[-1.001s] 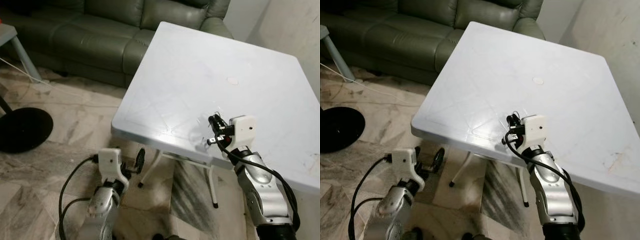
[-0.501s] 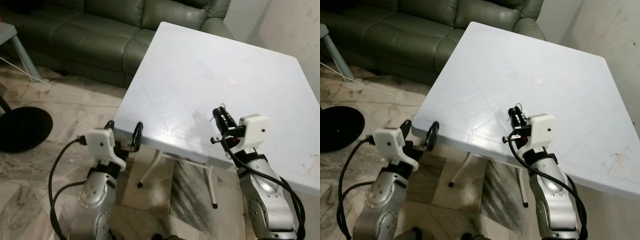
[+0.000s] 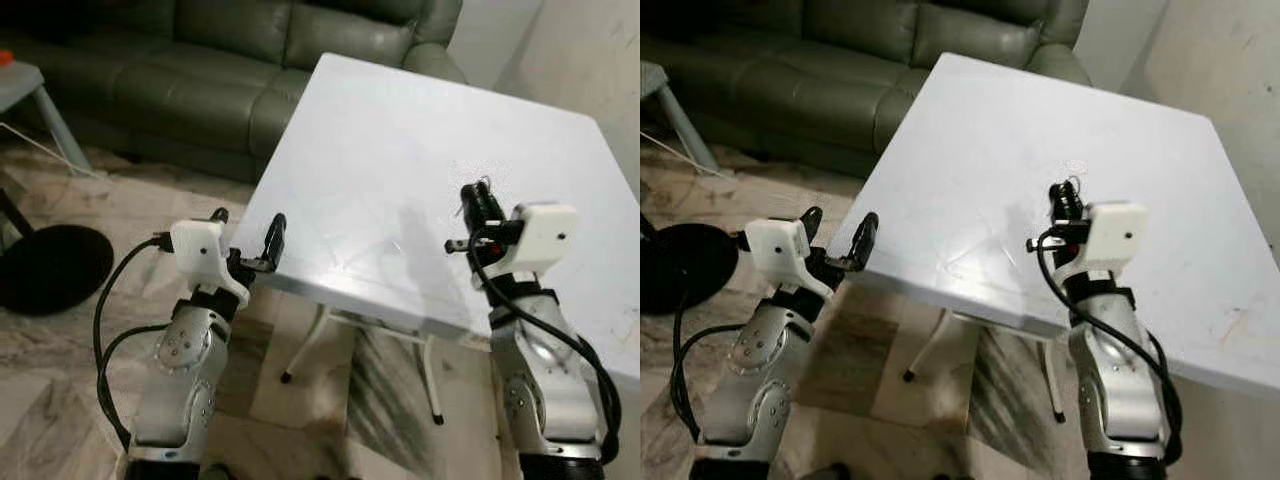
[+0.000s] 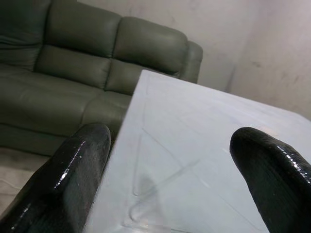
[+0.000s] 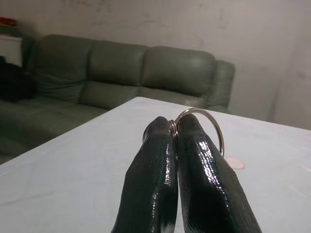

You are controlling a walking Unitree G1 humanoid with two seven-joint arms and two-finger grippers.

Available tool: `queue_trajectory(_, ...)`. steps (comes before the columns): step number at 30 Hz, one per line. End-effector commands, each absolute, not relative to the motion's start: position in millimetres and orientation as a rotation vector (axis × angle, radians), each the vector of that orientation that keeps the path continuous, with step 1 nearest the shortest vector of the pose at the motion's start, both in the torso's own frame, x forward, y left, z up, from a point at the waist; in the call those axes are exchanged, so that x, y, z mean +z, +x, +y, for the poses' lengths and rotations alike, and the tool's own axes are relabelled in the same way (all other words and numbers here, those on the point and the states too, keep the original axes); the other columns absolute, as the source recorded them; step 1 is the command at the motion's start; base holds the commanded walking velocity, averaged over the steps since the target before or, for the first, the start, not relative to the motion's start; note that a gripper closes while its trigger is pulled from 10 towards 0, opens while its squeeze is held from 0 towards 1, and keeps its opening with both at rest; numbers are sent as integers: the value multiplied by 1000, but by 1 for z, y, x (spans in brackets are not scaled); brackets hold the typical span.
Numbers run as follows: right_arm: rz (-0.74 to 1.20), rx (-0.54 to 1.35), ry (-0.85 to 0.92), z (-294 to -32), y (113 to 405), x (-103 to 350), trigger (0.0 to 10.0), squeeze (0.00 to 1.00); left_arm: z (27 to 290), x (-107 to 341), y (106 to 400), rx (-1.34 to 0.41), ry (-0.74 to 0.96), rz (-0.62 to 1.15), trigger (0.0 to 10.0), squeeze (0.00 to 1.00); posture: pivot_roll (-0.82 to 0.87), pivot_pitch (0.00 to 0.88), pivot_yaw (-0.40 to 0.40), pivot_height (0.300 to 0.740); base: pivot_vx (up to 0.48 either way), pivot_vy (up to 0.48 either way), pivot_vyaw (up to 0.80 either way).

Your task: Hang keys on a hook

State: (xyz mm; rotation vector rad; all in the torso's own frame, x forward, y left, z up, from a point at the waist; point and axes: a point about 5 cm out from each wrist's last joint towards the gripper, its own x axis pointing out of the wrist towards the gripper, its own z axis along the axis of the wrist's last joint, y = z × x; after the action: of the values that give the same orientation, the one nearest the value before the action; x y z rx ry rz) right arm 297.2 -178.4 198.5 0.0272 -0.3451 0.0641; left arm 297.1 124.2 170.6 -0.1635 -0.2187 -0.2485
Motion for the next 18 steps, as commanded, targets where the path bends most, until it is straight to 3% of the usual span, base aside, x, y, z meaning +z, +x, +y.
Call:
queue_trajectory(1,-341,5,34,-190,300,199,10000,0,125,174,303,-259,-172,-218,10000,0,32,51,-87,740,0,0,0)
queue_trajectory(18,-339,-85,35,-200,291,189,10000,0,114,173,324,-339,-183,-189,10000,0,-34,0,-31,740,0,0,0)
